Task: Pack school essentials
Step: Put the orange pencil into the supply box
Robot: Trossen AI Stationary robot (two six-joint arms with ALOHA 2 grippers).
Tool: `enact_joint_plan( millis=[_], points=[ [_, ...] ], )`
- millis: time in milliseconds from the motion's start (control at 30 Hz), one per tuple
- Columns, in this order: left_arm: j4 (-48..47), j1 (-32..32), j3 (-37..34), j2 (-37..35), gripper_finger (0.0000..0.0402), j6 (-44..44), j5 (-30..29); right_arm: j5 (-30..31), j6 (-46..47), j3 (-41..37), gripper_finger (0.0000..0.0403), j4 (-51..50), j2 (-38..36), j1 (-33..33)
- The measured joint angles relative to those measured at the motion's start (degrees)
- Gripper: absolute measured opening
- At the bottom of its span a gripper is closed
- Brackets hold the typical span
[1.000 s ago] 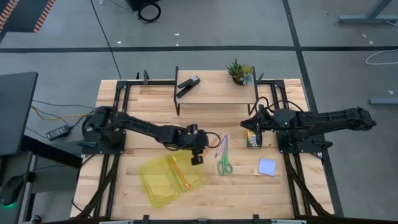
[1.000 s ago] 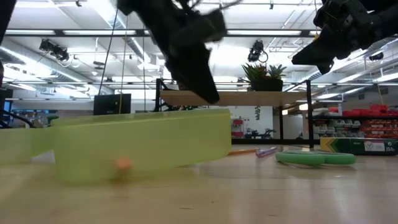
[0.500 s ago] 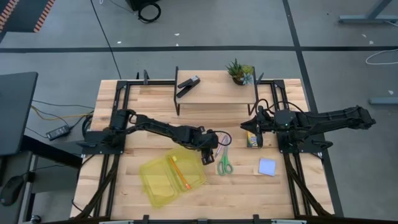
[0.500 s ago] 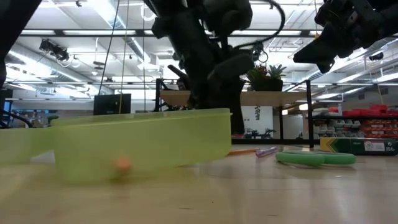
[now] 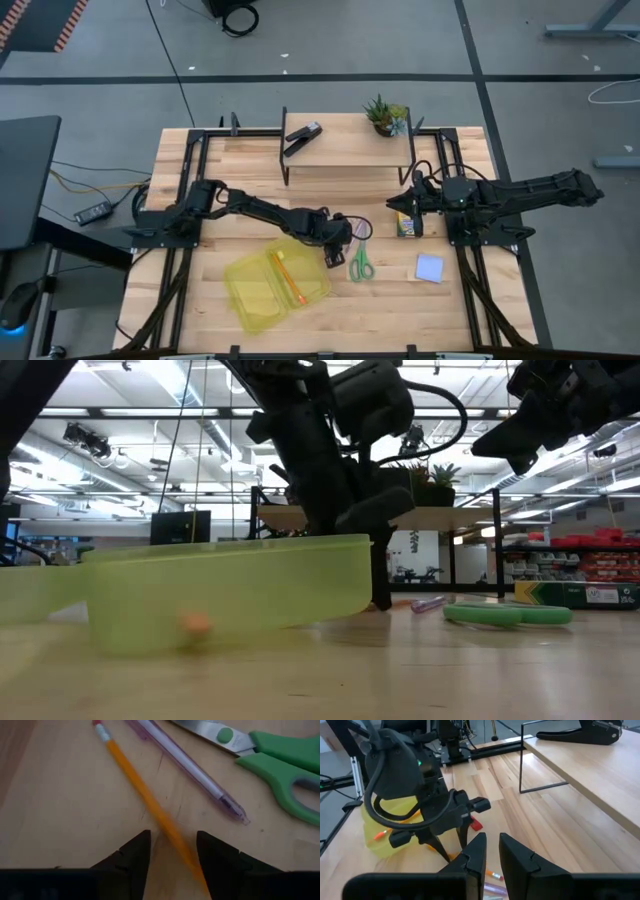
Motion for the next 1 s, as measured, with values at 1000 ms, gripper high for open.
enact_joint_plan(
  millis=[1000],
  points=[
    [0.47, -0.15, -0.08, 0.13, 0.0008, 5.33, -0.03, 0.00, -0.16, 0.00, 0.0060, 0.04, 0.00, -0.02]
  ],
)
